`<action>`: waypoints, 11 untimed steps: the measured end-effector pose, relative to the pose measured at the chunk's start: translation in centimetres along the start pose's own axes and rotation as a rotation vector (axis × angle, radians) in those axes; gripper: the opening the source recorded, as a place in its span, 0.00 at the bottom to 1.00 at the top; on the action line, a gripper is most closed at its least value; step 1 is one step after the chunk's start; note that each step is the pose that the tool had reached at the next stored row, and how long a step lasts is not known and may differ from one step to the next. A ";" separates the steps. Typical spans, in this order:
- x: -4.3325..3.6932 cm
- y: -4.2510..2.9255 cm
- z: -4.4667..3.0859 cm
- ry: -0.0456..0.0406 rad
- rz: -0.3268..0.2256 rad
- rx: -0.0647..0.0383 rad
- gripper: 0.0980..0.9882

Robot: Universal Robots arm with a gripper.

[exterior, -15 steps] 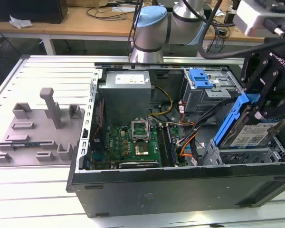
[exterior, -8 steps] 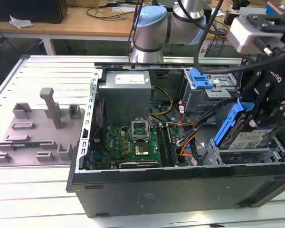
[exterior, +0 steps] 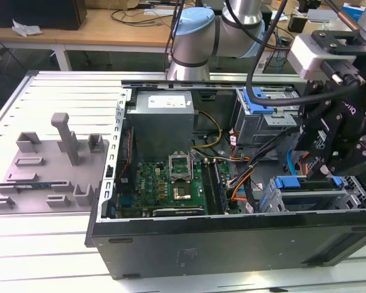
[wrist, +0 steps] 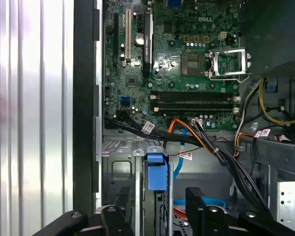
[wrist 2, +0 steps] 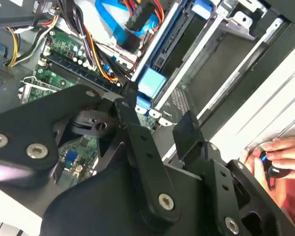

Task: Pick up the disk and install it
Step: 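Insert the disk into the insertion slot, then insert the first disk wire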

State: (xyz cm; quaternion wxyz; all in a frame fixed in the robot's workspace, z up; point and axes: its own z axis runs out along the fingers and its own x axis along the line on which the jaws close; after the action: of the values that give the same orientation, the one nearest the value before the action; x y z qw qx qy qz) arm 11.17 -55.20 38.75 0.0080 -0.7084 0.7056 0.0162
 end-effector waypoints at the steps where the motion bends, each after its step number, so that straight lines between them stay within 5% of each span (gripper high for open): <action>1: 0.00 0.00 0.00 0.0000 -0.001 0.000 0.52; 11: 0.00 0.00 0.00 0.0001 -0.010 0.000 0.52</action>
State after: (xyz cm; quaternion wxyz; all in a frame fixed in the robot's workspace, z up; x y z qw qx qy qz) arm 11.18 -55.20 38.75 0.0079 -0.7118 0.7021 0.0163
